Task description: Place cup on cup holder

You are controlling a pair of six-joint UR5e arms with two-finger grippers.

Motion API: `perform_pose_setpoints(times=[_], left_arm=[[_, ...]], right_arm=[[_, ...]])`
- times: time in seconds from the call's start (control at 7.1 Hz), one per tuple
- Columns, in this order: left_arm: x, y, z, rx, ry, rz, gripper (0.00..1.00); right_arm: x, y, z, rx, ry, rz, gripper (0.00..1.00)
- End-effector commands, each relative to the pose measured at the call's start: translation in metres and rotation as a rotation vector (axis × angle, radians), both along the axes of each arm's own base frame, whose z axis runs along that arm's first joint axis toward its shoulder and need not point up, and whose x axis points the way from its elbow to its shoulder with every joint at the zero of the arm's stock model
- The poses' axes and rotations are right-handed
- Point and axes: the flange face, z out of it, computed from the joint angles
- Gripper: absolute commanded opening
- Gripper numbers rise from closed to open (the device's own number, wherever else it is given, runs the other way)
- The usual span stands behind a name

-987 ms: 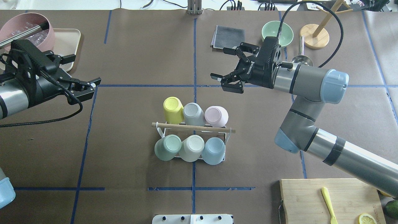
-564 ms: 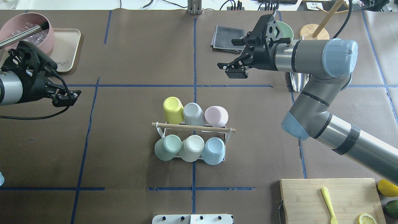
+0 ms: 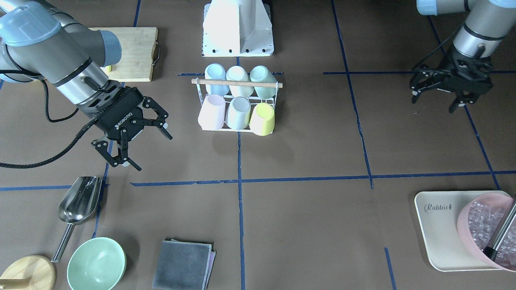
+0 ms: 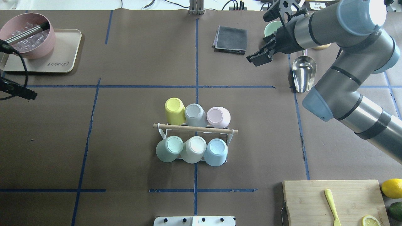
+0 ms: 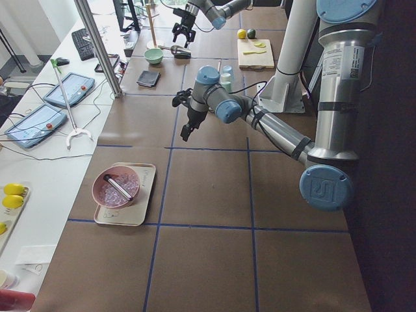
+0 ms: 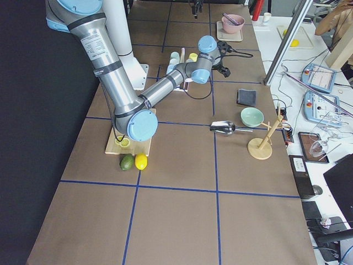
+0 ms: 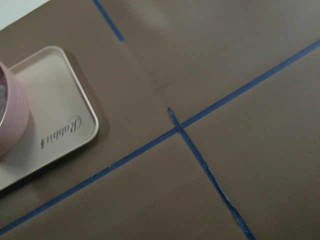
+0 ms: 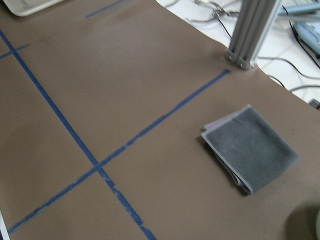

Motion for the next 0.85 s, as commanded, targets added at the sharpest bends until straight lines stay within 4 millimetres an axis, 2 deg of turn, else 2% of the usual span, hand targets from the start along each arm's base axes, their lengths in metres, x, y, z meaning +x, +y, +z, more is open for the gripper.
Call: perform_pose_setpoints(times=[0.0,0.14,0.28,0.56,0.7], left_arm=[[-0.056,-0.016,0.059,-0.184,0.065,-0.062,1.0],[-0.074,-0.023,0.088,-0.179,0.035,-0.049,1.0],[-0.112,-0.028,0.127,-0.193,0.006,-0.036,1.0],[-0.19,-0.007,0.187,-0.335,-0.033,-0.075,1.0],[-0.223,0.009,0.206,-0.382,-0.022,-0.146,1.0]], right_arm=[[0.016,-0.015,0.02,-0.193,0.122,0.006,1.0],[0.019,-0.018,0.032,-0.266,0.176,0.013,1.0],[0.026,-0.02,0.041,-0.342,0.231,0.026,1.0],[0.027,-0.016,0.055,-0.415,0.217,-0.025,1.0],[0.039,-0.016,0.071,-0.453,0.209,-0.035,1.0]])
